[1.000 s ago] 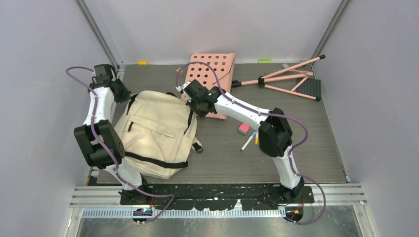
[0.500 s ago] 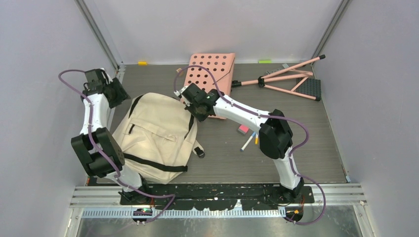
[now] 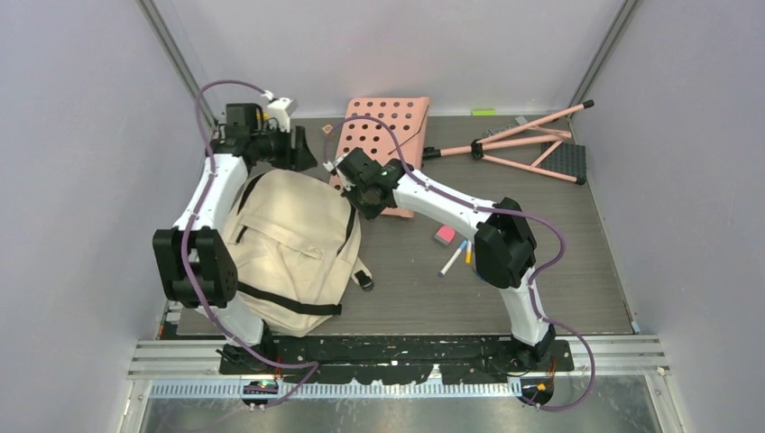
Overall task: Pack the student bag
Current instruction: Zip the student bag at the center of the board.
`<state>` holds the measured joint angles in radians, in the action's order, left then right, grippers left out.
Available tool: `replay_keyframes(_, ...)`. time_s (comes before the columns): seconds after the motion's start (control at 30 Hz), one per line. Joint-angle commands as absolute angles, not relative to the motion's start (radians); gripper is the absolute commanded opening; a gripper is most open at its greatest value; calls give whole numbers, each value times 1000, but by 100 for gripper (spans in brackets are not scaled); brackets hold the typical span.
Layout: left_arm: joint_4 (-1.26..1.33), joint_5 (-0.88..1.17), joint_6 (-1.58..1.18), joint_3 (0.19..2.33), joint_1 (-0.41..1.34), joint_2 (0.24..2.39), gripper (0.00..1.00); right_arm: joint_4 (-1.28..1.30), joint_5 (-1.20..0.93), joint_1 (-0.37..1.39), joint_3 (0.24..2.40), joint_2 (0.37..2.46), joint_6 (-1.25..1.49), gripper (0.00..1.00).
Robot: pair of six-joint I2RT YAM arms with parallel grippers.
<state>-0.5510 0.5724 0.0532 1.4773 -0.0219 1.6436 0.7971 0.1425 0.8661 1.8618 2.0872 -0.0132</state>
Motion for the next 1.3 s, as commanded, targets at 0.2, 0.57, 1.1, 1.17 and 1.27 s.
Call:
replay_keyframes(0.2,-497,732,167,1439,83,1704,61,795,112,835,1859,2002,32,0)
replay_keyframes(0.57,-430,690,191,1244,57,1607,65,796,105,823,1853,1999,53,0)
replay_keyframes(1.1,-492,426,357,1301,163,1674,56,796,90,816,1851,1999,55,0)
replay_keyframes(1.17,-483,400,330,1311,172,1686,33,796,88,816,1855,2002,53,0)
replay_keyframes(1.27,-465,376,283,1330,173,1695,9,799,86,816,1863,2007,51,0)
